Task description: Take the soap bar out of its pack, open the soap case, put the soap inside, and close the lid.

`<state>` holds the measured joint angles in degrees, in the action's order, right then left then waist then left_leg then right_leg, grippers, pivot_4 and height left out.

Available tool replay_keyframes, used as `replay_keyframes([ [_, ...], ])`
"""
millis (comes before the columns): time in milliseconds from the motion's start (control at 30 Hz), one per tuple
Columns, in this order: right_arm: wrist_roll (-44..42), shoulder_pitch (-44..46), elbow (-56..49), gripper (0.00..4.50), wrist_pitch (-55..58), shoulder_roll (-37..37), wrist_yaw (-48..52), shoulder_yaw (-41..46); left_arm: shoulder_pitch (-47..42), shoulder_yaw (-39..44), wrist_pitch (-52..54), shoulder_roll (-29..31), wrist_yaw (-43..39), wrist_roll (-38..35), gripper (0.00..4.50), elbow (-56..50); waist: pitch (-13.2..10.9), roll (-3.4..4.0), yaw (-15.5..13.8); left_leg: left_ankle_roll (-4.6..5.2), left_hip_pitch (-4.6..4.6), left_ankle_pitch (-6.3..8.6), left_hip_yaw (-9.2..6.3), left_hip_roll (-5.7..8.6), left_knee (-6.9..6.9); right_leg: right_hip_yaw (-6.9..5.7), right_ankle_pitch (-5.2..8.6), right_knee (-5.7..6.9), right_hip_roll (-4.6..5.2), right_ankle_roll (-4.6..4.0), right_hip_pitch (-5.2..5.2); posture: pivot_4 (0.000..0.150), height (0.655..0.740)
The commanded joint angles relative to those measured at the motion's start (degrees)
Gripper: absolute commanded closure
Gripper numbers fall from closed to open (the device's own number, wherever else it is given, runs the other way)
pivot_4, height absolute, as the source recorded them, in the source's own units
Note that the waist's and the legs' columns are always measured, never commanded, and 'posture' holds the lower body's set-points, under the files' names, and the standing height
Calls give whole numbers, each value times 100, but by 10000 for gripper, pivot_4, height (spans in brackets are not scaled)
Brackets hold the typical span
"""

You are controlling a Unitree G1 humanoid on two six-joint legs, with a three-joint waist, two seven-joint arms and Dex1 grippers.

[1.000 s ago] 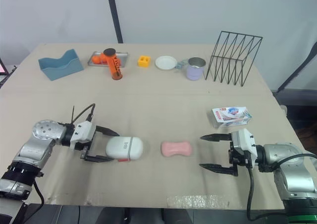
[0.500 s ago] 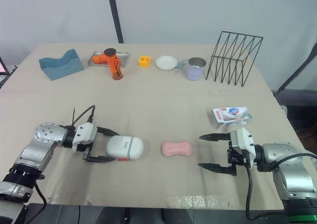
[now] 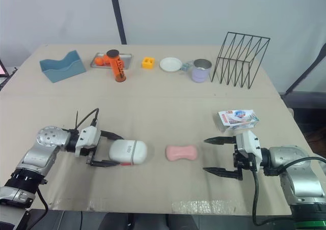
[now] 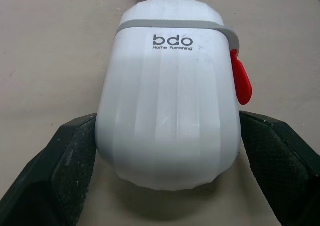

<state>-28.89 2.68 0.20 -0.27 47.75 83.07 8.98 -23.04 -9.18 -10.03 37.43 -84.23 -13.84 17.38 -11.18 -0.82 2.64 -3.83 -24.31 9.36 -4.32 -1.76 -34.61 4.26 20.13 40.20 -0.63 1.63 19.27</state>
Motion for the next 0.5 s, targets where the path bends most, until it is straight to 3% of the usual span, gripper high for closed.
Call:
replay_keyframes([
  [33,-21,-12,-125,0,-77,2,4,52,-90,34,-88,16,-20,-18,9889,-34,0,0,0,0,0,0,0,0,0,0,0,0,0,0,0,1500,7400],
  [333,-138,59,-208,0,180,46,-26,55,-108,108,-188,-20,93,-19,9889,-67,0,0,-1,0,0,0,0,0,0,0,0,0,0,0,0,1500,7400],
  [500,-1312,679,-1375,0,2931,460,-968,-46,15,399,-426,-76,556,-176,9889,-675,0,1,13,-1,0,-1,1,-2,-5,2,0,8,0,-1,2,1500,7400],
])
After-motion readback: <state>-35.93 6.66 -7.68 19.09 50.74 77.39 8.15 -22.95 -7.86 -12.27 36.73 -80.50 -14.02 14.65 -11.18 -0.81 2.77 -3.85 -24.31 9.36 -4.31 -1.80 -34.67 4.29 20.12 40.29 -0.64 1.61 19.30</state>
